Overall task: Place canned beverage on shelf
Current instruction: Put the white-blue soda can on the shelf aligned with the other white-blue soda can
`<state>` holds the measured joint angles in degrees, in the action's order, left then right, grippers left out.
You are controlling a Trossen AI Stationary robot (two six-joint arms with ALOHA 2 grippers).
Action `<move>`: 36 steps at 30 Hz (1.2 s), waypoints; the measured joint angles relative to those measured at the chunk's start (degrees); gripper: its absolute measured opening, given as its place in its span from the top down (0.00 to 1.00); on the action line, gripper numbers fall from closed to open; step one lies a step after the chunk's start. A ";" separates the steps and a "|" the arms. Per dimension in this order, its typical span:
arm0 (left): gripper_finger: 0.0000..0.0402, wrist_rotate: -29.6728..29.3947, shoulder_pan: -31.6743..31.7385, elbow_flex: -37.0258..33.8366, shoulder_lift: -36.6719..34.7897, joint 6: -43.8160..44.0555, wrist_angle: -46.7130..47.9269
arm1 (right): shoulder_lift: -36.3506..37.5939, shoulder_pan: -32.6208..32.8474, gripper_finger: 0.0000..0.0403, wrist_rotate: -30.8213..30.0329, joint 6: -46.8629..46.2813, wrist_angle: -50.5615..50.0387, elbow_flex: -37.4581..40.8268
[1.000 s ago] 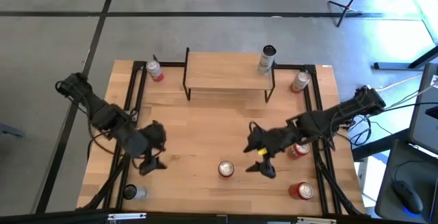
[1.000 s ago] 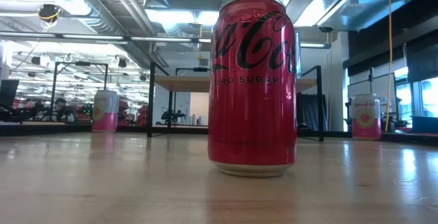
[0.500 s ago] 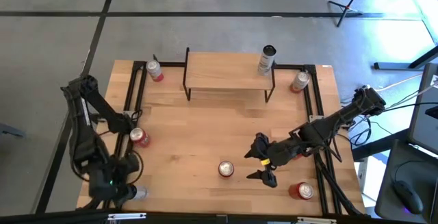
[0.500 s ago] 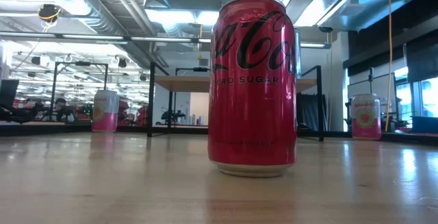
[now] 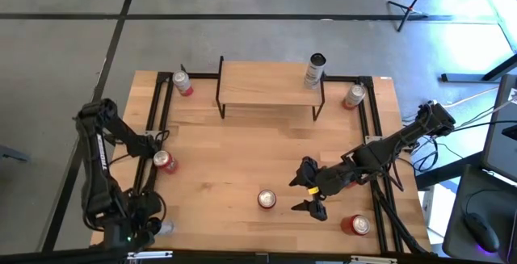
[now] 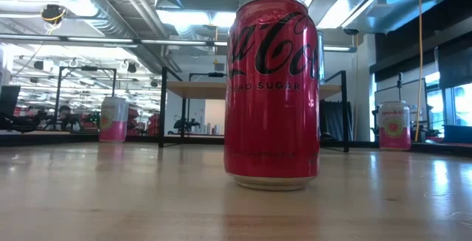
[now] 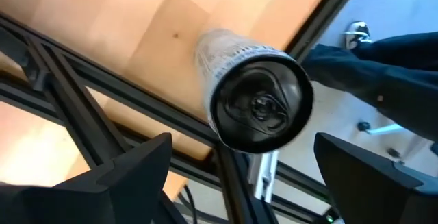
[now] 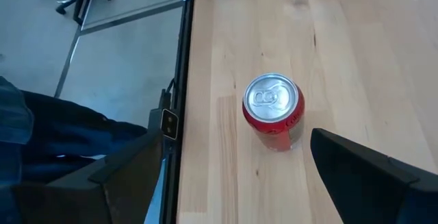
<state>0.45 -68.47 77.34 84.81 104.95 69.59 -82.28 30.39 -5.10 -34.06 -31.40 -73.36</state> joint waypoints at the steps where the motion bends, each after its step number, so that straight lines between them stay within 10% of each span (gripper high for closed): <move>1: 0.13 -0.01 0.00 0.00 0.26 0.00 0.52 | 0.00 0.00 0.12 0.02 0.00 0.04 0.00; 28: 0.14 -5.90 0.02 -5.89 1.12 -1.90 -6.01 | 0.00 -0.02 0.12 -1.99 -0.15 0.04 0.00; 36: 0.33 -5.62 0.58 -7.21 1.11 -1.65 -5.58 | 0.00 -0.02 0.12 -1.99 -0.20 0.50 0.00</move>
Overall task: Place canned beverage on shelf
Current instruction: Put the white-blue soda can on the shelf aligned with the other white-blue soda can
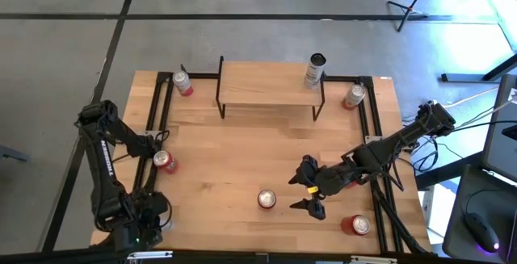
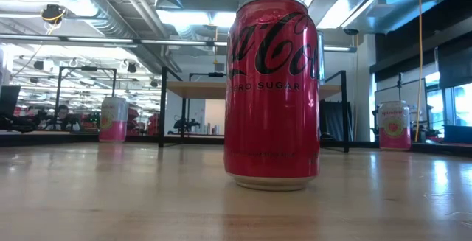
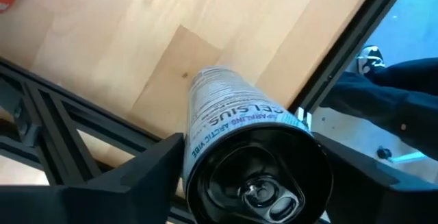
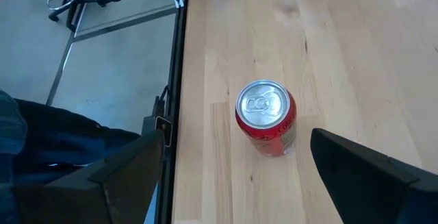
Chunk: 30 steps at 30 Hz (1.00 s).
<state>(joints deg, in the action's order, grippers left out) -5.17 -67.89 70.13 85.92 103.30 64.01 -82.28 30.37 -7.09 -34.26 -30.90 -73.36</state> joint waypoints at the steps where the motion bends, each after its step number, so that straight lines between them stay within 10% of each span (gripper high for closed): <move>1: 0.37 0.17 0.22 0.00 -0.03 0.01 -0.02 | 0.00 0.00 0.12 0.00 0.00 -0.01 0.00; 19: 0.42 -2.53 17.77 15.49 0.08 -24.02 0.22 | 0.69 0.02 0.12 0.01 0.07 5.31 -0.25; 30: 0.42 -0.97 32.47 31.53 3.98 -48.17 6.52 | 0.79 -1.02 0.12 -10.17 10.79 16.09 -2.27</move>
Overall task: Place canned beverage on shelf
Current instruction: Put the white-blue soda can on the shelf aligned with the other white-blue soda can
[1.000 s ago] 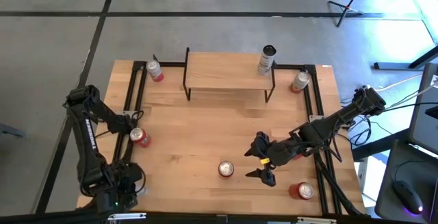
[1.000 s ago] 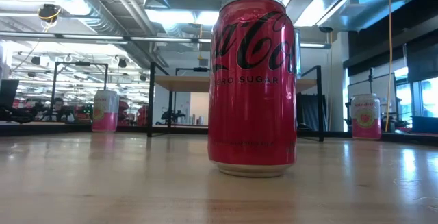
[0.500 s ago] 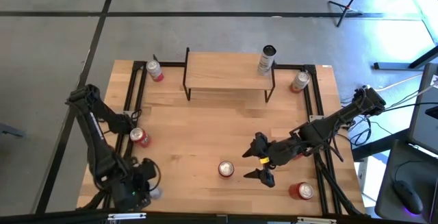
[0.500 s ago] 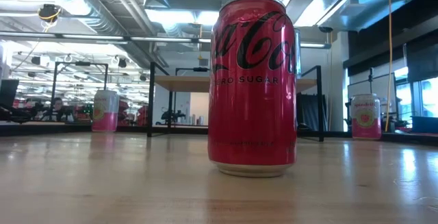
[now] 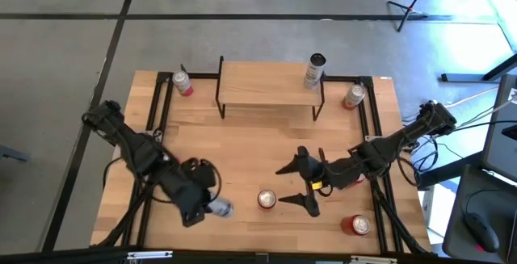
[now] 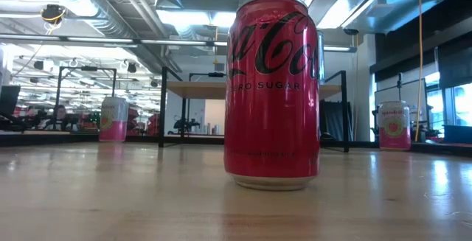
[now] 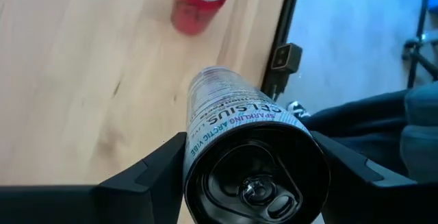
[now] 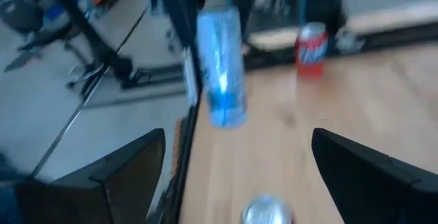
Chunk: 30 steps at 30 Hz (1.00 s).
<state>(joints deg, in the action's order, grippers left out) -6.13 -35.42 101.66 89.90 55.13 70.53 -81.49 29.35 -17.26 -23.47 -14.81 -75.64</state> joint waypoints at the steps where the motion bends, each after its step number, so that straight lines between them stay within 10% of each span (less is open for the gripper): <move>1: 0.42 0.88 1.22 1.05 0.41 -1.94 0.22 | -0.06 -0.54 0.12 -0.24 0.13 0.47 0.00; 14: 0.42 6.67 13.77 4.56 1.73 -23.27 0.95 | -9.35 -10.83 0.12 9.01 -0.70 12.90 0.02; 30: 0.42 7.68 18.12 0.40 1.74 -27.41 -0.10 | -19.95 -12.65 0.12 14.62 0.12 25.13 0.04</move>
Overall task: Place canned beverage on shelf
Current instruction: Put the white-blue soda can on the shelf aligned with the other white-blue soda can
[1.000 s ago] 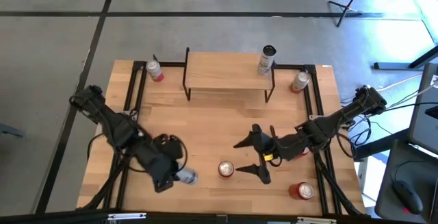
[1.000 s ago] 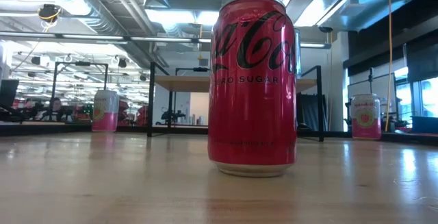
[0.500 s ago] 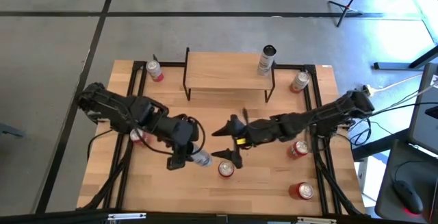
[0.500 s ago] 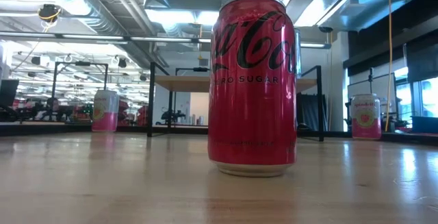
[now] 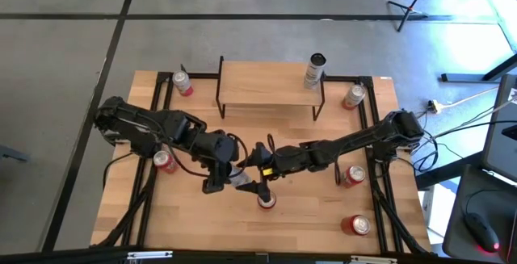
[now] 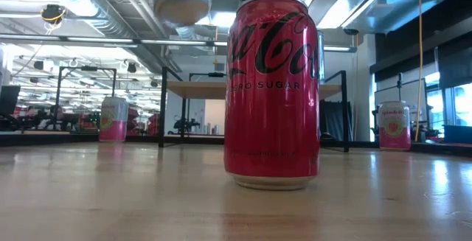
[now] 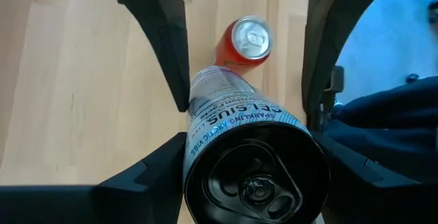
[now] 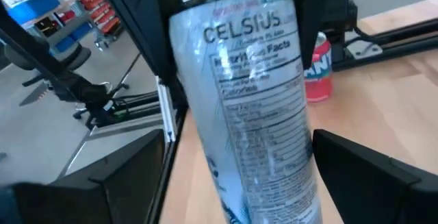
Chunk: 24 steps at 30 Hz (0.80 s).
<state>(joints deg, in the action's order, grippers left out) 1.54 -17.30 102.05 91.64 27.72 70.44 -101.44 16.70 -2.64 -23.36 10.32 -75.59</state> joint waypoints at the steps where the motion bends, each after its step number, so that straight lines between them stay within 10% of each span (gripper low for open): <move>1: 0.42 -0.09 0.19 -0.54 0.00 -0.02 -0.29 | -0.06 -0.01 0.12 -0.24 0.63 0.00 0.00; 12: 0.42 0.74 2.24 -3.33 0.10 -1.39 -6.91 | -2.02 0.03 0.14 -3.02 2.69 0.20 0.04; 24: 0.36 1.11 2.30 -3.31 -0.01 -1.15 -6.95 | -1.97 -1.08 0.44 -2.74 3.93 1.99 0.07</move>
<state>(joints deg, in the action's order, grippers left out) 2.65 -15.00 98.74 91.63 26.57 63.48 -103.41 15.62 -5.39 -19.42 12.32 -75.53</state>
